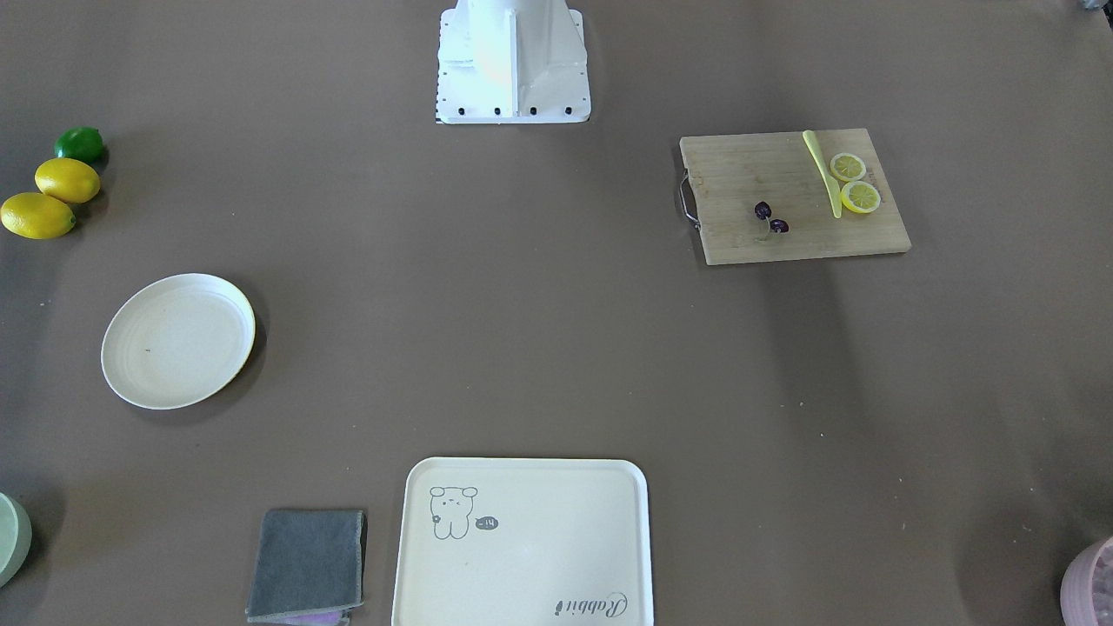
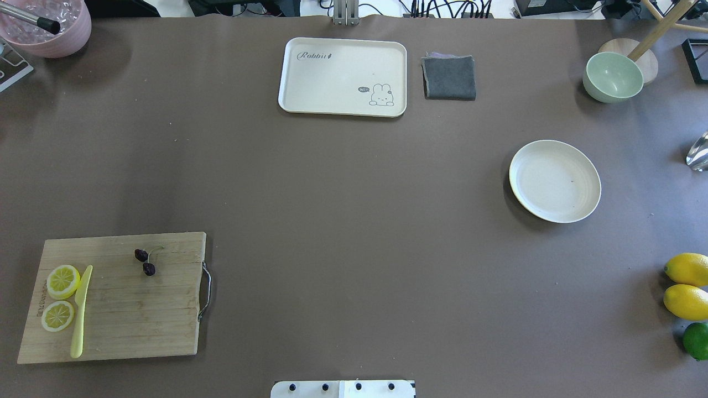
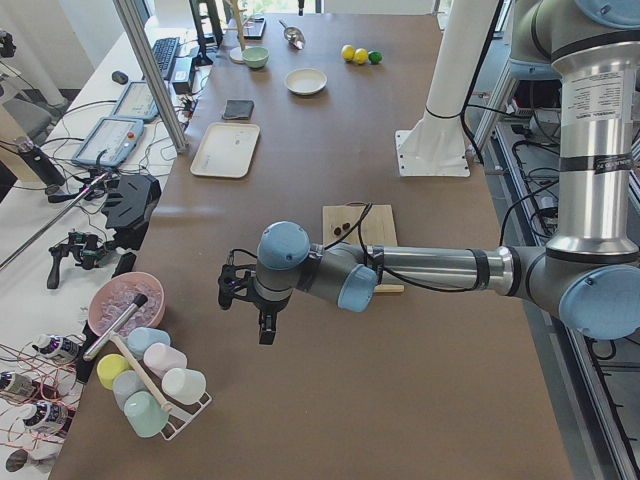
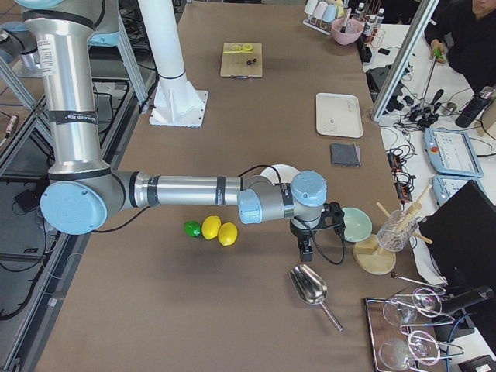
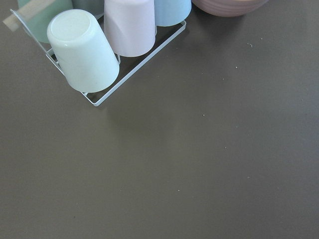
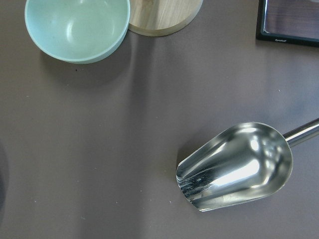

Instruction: Place red cherry on plate

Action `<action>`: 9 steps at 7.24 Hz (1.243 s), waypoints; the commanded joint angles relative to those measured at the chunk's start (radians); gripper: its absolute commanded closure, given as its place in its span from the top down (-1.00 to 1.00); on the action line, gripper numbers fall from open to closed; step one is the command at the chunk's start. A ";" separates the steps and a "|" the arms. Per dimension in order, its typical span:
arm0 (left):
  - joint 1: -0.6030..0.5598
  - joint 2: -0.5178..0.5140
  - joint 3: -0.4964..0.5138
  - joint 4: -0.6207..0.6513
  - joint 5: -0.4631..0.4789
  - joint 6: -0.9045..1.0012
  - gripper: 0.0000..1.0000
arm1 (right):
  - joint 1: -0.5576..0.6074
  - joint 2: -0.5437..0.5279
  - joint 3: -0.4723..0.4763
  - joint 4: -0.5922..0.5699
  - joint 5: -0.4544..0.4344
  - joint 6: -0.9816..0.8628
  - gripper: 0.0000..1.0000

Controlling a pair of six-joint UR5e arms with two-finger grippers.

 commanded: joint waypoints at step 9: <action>0.008 -0.029 0.009 -0.023 -0.002 -0.002 0.96 | -0.061 0.002 0.017 0.037 0.003 0.035 1.00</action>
